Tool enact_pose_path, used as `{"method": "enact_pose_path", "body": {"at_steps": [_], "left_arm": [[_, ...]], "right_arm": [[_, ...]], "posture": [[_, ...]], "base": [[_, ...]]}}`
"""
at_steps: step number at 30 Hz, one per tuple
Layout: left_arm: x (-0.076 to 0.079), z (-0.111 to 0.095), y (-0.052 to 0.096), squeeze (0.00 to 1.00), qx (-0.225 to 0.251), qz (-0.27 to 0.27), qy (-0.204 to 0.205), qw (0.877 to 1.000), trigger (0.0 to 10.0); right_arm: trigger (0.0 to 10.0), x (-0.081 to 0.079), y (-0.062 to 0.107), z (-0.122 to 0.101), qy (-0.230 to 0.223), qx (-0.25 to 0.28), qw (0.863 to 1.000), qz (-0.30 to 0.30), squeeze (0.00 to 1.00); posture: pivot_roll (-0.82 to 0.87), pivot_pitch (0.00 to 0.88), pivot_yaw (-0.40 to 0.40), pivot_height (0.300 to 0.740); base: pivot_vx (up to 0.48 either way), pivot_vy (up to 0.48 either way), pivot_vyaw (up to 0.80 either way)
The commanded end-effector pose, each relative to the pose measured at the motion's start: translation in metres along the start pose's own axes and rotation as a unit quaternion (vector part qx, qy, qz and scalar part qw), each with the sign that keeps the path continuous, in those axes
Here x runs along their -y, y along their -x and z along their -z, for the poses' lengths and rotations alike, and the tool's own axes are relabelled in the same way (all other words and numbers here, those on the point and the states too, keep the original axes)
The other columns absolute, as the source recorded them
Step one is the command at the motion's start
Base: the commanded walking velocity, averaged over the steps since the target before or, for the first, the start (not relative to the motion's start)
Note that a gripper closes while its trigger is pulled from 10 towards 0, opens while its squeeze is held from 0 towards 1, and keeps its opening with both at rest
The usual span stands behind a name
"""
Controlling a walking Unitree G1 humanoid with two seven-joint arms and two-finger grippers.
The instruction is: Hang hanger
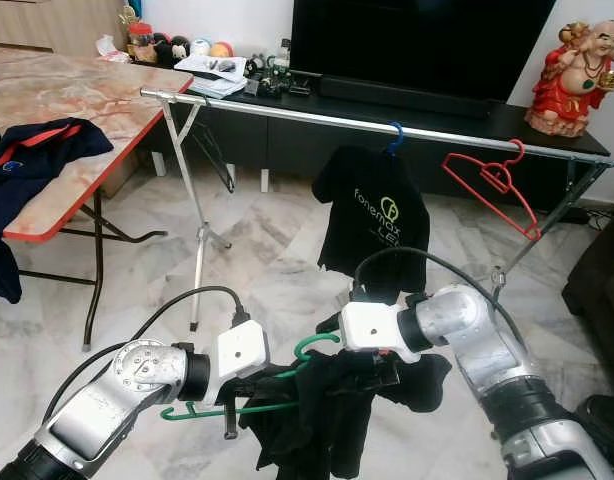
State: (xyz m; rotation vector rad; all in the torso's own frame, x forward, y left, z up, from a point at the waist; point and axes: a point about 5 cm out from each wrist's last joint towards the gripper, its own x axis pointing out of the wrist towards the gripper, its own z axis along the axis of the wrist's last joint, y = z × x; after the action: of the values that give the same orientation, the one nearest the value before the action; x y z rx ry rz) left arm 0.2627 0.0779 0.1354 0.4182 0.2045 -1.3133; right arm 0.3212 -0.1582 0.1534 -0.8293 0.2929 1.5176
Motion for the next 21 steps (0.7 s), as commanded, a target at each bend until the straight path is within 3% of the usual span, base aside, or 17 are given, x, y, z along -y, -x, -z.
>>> {"method": "enact_pose_path", "body": {"at_steps": [1,10,12,21], "left_arm": [[0.003,-0.0154,-0.0021,0.0,0.024,0.012,-0.021,0.999,10.0],[0.0059,-0.0209,-0.0065,0.0,0.031,0.022,-0.026,0.999,10.0],[0.0035,-0.022,-0.0053,0.0,0.032,0.018,-0.03,0.999,10.0],[0.0014,-0.0216,-0.0028,0.0,0.028,0.014,-0.032,0.999,10.0]], "right_arm": [[10.0,-0.0022,-0.0012,0.0013,0.001,-0.001,1.0,-0.008,0.0],[10.0,-0.0058,-0.0054,0.0053,-0.004,-0.007,1.0,-0.023,0.0],[0.0,-0.0064,-0.0028,0.0068,-0.008,-0.01,1.0,-0.023,0.0],[0.0,-0.0088,0.001,0.0108,-0.015,-0.021,0.999,-0.033,0.0]], "posture": [[0.08,0.038,-0.112,0.74],[0.08,0.047,-0.111,0.74],[0.08,0.048,-0.11,0.74],[0.08,0.057,-0.107,0.74]], "base": [[0.0,0.0,0.0],[0.0,0.0,0.0],[0.0,0.0,0.0],[0.0,0.0,0.0]]}}
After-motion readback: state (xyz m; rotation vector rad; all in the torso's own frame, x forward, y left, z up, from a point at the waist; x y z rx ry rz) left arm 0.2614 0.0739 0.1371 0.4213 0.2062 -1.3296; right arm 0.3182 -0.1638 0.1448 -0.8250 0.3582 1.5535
